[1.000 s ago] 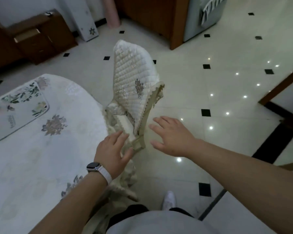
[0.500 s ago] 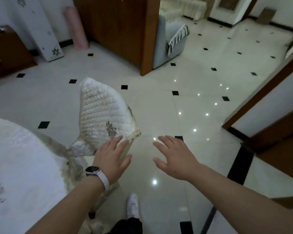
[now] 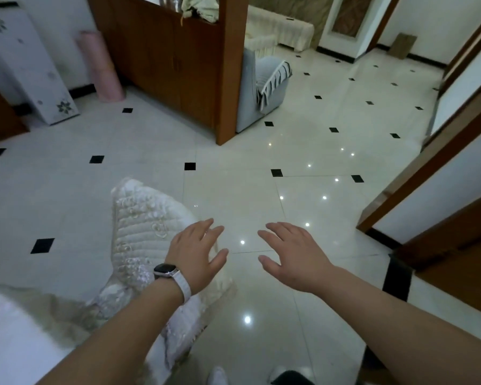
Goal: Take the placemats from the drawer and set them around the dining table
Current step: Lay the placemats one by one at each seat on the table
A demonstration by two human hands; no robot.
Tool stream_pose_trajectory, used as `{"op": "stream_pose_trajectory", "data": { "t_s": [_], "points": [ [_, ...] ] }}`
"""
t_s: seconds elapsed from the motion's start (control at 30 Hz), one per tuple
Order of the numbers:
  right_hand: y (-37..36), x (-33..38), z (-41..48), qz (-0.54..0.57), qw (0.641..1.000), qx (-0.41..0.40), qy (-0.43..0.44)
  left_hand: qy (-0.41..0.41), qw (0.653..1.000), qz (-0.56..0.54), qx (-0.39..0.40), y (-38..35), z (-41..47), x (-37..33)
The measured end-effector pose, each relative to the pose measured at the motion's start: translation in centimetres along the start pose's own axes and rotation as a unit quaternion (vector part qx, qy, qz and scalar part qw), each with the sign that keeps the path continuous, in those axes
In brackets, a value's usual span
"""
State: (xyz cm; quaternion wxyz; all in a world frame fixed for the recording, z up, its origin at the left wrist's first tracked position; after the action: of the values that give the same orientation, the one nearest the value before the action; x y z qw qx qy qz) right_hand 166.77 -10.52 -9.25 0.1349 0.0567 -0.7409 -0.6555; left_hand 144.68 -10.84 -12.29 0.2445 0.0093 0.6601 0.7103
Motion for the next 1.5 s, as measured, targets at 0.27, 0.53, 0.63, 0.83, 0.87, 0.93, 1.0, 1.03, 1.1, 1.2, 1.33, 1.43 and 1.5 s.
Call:
{"op": "stream_pose_trajectory", "data": {
  "t_s": [0.27, 0.53, 0.63, 0.83, 0.87, 0.93, 1.0, 1.03, 1.1, 1.2, 1.33, 1.43, 1.5],
  "points": [
    [-1.1, -3.0, 7.7, 0.015, 0.999, 0.026, 0.011, 0.026, 1.0, -0.007, 0.013, -1.2, 5.8, 1.9],
    [-1.1, -8.1, 19.4, 0.037, 0.995, 0.049, 0.084, 0.122, 0.992, 0.018, 0.028, -2.3, 14.2, 4.0],
    [0.0, -10.8, 23.5, 0.05, 0.992, 0.049, 0.108, 0.141, 0.989, 0.029, 0.042, -2.8, 18.5, 3.4],
    [1.2, -16.2, 30.7, 0.051, 0.985, 0.052, 0.157, 0.154, 0.986, 0.045, 0.04, -3.3, 25.7, 2.1],
    [1.4, -16.6, 31.7, 0.052, 0.984, 0.05, 0.162, 0.161, 0.985, 0.047, 0.044, -3.4, 26.4, 2.1],
    [1.6, -16.6, 33.3, 0.054, 0.982, 0.041, 0.176, 0.173, 0.982, 0.054, 0.054, -3.5, 27.7, 2.5],
    [1.8, -16.3, 35.1, 0.054, 0.978, 0.038, 0.196, 0.186, 0.979, 0.057, 0.06, -3.5, 29.1, 3.4],
    [1.8, -16.1, 36.1, 0.054, 0.977, 0.038, 0.204, 0.192, 0.978, 0.057, 0.062, -3.5, 29.8, 4.0],
    [1.8, -15.7, 38.2, 0.057, 0.975, 0.041, 0.211, 0.198, 0.977, 0.057, 0.06, -3.3, 31.1, 5.1],
    [1.7, -14.5, 41.6, 0.048, 0.972, 0.038, 0.225, 0.197, 0.979, 0.045, 0.033, -3.4, 33.0, 7.4],
    [1.6, -12.6, 47.2, 0.026, 0.97, 0.033, 0.239, 0.199, 0.98, 0.026, 0.007, -3.6, 36.4, 12.2],
    [1.8, -10.5, 52.4, 0.003, 0.97, 0.035, 0.239, 0.204, 0.979, 0.013, 0.0, -3.4, 39.2, 17.5],
    [2.1, -8.7, 55.8, -0.007, 0.97, 0.041, 0.239, 0.213, 0.977, 0.006, 0.001, -2.6, 40.6, 21.4]
  ]
}}
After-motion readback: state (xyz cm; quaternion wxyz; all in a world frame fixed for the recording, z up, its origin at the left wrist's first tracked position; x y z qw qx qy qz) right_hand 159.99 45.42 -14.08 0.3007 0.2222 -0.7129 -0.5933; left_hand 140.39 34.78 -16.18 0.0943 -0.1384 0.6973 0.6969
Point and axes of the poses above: each hand's wrist, its own z-axis towards the middle knuckle, its own y-axis out of the back of the hand, x = y × z, the point moved 4 cm from there along z, towards the middle knuckle, and after that the axes turned 10 degrees about -y, right-handed, at the moved point
